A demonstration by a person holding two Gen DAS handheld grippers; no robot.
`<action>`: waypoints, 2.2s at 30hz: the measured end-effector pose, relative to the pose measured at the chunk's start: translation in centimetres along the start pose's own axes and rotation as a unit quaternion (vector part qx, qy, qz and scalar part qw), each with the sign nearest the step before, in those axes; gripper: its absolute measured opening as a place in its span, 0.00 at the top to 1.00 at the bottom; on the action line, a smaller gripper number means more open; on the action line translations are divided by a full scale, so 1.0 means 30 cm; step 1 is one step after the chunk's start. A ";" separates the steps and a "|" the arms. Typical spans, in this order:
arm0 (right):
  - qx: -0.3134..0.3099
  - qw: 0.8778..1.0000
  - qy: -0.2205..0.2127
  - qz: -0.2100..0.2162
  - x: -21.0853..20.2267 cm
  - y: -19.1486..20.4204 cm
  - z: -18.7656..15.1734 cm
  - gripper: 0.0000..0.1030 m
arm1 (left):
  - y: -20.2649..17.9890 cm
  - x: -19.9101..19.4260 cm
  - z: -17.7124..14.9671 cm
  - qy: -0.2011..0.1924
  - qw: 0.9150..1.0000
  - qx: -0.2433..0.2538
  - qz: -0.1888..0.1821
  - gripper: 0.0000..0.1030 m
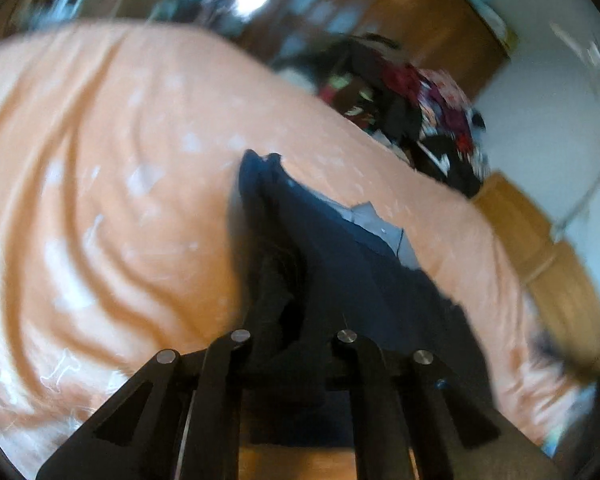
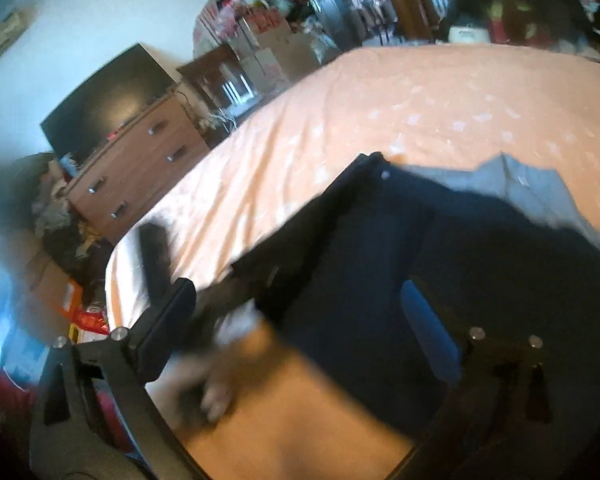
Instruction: Fold small clothes
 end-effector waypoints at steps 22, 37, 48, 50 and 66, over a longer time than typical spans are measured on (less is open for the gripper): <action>0.070 0.994 0.052 0.063 0.425 -0.235 0.201 0.91 | -0.318 0.111 -0.038 0.040 0.986 0.163 -0.018 0.87; 0.219 0.971 -0.090 0.017 -0.222 -0.845 -0.076 0.92 | -1.026 0.334 -0.293 0.158 0.924 0.262 -0.229 0.84; 0.327 0.944 -0.040 -0.005 -0.234 -1.212 -0.407 0.89 | -1.172 0.650 -0.664 0.329 0.884 0.209 -0.257 0.71; 0.350 0.937 -0.014 0.020 -0.189 -1.235 -0.450 0.91 | -1.173 0.676 -0.701 0.334 0.883 0.220 -0.246 0.68; 0.337 0.938 0.027 0.068 -0.380 -0.976 -0.559 0.31 | -0.974 -0.064 -0.440 0.185 0.928 0.255 -0.198 0.56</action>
Point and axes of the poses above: each gripper's, at about its wrist camera, not at the fingertips, and x roughly the way its jaws point, y to its left, z to its top, the point moved 5 cm from there along x, roughly the way its jaws point, and after that the axes turned 8 degrees about -z, right-handed, at the moved point
